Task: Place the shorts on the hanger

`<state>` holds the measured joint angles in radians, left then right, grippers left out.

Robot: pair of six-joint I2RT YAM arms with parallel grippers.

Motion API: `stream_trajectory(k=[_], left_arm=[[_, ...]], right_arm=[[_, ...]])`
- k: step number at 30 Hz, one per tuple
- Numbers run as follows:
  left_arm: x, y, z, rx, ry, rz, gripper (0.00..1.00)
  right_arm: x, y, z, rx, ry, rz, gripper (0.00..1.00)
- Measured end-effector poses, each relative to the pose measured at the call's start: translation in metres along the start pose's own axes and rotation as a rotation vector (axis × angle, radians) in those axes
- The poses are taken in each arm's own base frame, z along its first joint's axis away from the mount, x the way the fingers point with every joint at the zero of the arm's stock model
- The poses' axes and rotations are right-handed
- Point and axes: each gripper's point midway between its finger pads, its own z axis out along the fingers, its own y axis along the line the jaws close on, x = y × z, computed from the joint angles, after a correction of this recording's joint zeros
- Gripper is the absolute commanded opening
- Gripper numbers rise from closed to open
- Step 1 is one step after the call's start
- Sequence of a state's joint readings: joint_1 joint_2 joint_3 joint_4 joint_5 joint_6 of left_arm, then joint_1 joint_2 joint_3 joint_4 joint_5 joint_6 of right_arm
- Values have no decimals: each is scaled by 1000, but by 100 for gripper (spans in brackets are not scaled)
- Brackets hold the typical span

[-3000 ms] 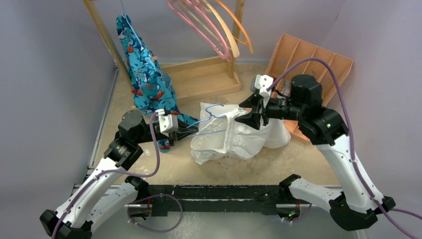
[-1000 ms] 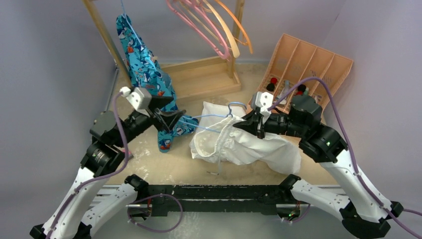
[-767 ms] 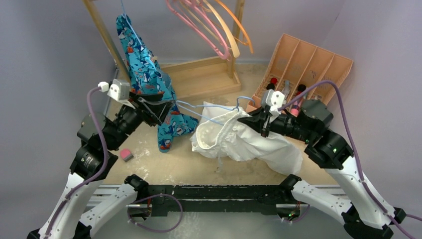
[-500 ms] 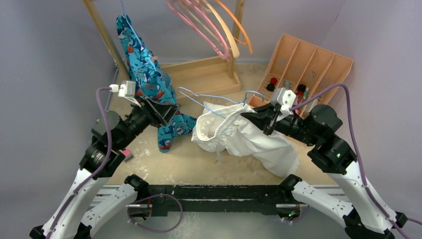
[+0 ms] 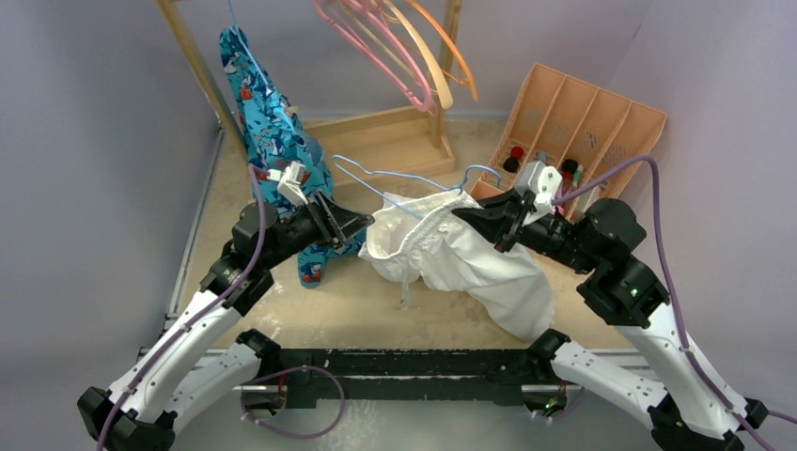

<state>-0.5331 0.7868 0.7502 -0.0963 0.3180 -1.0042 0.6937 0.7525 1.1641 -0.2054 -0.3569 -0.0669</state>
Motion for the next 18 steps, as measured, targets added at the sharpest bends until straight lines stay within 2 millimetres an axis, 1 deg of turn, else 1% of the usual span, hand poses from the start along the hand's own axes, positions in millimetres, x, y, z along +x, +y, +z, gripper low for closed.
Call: stream_trajectory(k=[2,4,6,9,10,18], left_arm=[[6,5,4,4,22,-14,45],[11,9,7,-1,42,-26,41],[12,10,9,0,48,-32,30],[9,7,9,13,37,-22,6],[8,6,9,15,34,-16,0],[2,9,7,-16,6,34,0]], right_arm=[[2,0,1,0,0,5,0],[2,0,1,0,0,8,0],[1,0,1,0,-4,10,0],[-1,0,1,0,-13,10,0],[-1,0,1,0,-14,10,0],[3,2,-4,0,-3,11,0]])
